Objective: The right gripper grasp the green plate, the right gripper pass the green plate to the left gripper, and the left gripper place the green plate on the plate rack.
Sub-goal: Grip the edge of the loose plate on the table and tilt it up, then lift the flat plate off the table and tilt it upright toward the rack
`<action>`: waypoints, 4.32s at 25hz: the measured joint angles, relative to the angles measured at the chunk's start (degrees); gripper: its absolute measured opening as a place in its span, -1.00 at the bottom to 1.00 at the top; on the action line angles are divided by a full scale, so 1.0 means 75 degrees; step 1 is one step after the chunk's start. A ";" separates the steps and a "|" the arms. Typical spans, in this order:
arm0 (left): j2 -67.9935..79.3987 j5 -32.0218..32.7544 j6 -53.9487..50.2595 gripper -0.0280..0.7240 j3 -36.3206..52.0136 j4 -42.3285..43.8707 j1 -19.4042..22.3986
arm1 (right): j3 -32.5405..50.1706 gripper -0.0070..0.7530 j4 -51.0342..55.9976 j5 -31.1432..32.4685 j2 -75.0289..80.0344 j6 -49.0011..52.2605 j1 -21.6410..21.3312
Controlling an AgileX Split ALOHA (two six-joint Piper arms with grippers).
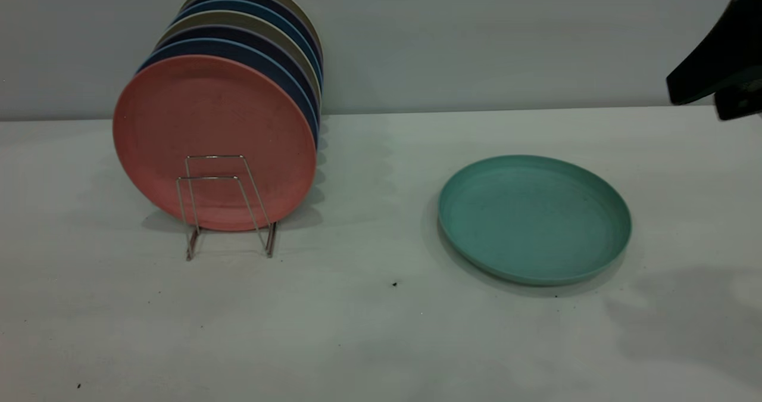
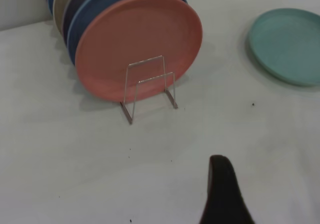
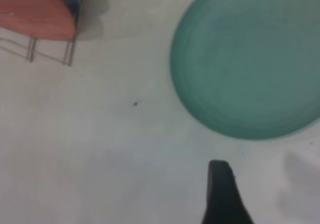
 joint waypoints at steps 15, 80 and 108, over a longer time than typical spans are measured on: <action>0.0000 0.0027 0.0000 0.41 0.0000 0.0000 0.0000 | -0.1782 0.31 0.0596 -0.0105 0.4134 -0.1329 -0.1117; 0.1591 0.0235 0.0423 0.41 0.0000 -0.2113 0.0000 | -0.2388 -0.95 0.2539 -0.0939 0.4985 -0.3193 -0.0111; 0.7796 -0.0198 0.5229 0.38 -0.0496 -0.7883 0.0000 | -0.2617 -0.95 0.2357 0.1373 0.4693 -0.2529 0.1270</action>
